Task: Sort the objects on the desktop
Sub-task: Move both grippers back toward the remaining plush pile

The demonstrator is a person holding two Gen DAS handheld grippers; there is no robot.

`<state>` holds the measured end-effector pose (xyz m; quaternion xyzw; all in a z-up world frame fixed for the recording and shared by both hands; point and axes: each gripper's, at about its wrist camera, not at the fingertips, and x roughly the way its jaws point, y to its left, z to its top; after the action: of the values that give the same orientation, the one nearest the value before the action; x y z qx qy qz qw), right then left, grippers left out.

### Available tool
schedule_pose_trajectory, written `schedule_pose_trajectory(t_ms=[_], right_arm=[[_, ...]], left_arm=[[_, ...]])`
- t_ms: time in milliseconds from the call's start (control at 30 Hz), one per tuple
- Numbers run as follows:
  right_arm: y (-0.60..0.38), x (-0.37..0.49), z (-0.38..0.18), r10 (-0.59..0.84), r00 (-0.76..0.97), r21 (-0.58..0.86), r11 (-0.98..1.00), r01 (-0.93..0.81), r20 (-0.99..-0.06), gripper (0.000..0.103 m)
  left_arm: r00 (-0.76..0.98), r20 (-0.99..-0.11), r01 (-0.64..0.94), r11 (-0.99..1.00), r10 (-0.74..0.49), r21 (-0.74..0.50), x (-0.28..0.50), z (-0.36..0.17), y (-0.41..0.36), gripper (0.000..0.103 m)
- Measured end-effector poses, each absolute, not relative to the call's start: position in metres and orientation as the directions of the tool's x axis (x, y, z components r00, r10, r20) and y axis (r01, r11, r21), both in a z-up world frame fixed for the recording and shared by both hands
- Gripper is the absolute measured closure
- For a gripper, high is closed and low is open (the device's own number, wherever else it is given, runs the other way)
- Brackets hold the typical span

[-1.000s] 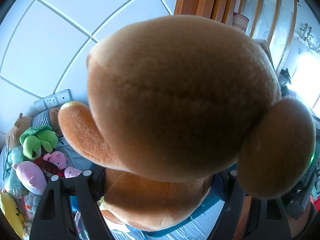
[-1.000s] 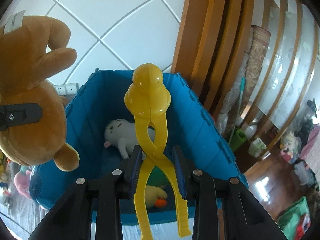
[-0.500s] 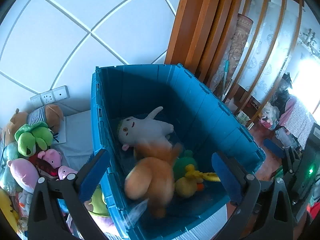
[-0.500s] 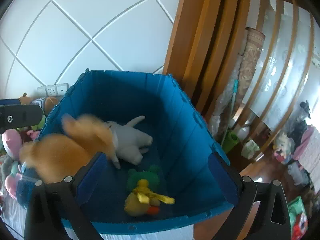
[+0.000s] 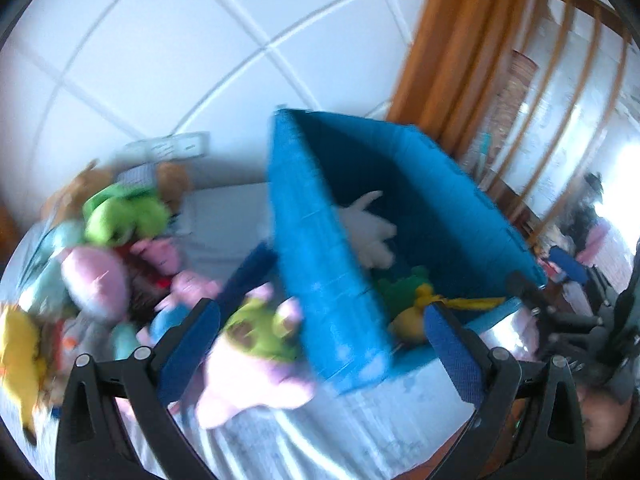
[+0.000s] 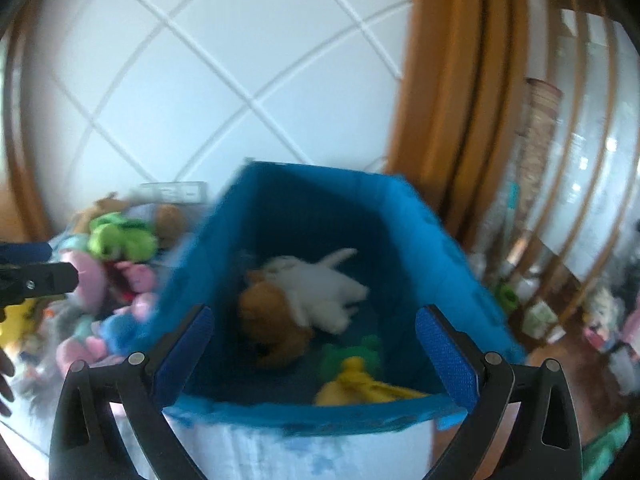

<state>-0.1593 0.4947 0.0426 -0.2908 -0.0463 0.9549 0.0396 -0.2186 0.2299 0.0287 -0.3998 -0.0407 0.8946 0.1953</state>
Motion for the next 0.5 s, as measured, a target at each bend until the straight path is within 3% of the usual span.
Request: schedule_pose_trajectory(t_ms=[300, 500], right_arm=[[0.386, -0.147, 0.039, -0.108, -0.835, -0.087, -0.979, 0.183, -0.539, 0.001], [0.31, -0.151, 0.02, -0.139, -0.8, -0.081, -0.97, 0.227, -0.584, 0.001]], left_arm=[[-0.616, -0.76, -0.04, -0.972, 0.207, -0.232, -0.15, 0.005, 0.094, 0.0], [-0.59, -0.796, 0.061, -0.976, 0.134, -0.21, -0.137, -0.023, 0.005, 0.0]])
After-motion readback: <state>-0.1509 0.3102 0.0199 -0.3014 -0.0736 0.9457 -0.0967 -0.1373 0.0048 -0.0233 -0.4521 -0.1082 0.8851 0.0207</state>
